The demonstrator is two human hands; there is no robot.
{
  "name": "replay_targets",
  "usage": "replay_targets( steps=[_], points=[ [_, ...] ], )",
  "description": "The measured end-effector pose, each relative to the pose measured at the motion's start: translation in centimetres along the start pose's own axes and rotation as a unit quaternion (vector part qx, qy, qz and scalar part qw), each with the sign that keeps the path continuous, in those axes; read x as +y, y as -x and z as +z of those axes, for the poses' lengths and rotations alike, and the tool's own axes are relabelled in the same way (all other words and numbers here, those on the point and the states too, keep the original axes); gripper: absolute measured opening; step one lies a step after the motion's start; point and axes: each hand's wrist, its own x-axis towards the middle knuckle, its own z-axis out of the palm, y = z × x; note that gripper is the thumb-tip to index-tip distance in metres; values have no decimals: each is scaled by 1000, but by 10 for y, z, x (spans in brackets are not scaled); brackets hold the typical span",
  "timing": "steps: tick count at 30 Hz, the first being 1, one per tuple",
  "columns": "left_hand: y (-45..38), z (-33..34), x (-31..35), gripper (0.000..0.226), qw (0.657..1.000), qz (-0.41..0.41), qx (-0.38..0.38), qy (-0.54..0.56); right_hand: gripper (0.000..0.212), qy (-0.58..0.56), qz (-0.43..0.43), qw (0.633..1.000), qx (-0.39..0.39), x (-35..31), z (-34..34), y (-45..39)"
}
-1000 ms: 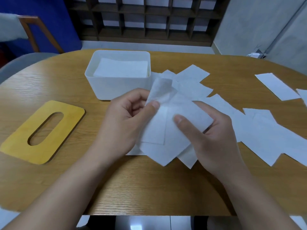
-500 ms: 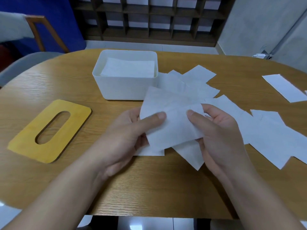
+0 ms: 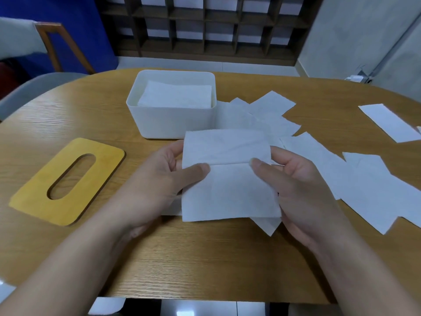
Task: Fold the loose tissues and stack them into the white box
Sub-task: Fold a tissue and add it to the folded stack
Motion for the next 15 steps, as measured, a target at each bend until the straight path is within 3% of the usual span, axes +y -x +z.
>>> replay_targets(
  steps=[9, 13, 15],
  points=[
    [3, -16, 2, 31, 999, 36, 16, 8, 35, -16, -74, 995, -67, 2, -12, -2],
    [4, -17, -1, 29, 997, 38, 56, 34, 25, 24, -84, 995, -55, 2, -13, -5],
    [5, -19, -1, 29, 997, 31, 76, 13, 31, 44, -77, 995, -51, -1, -12, -6]
  ],
)
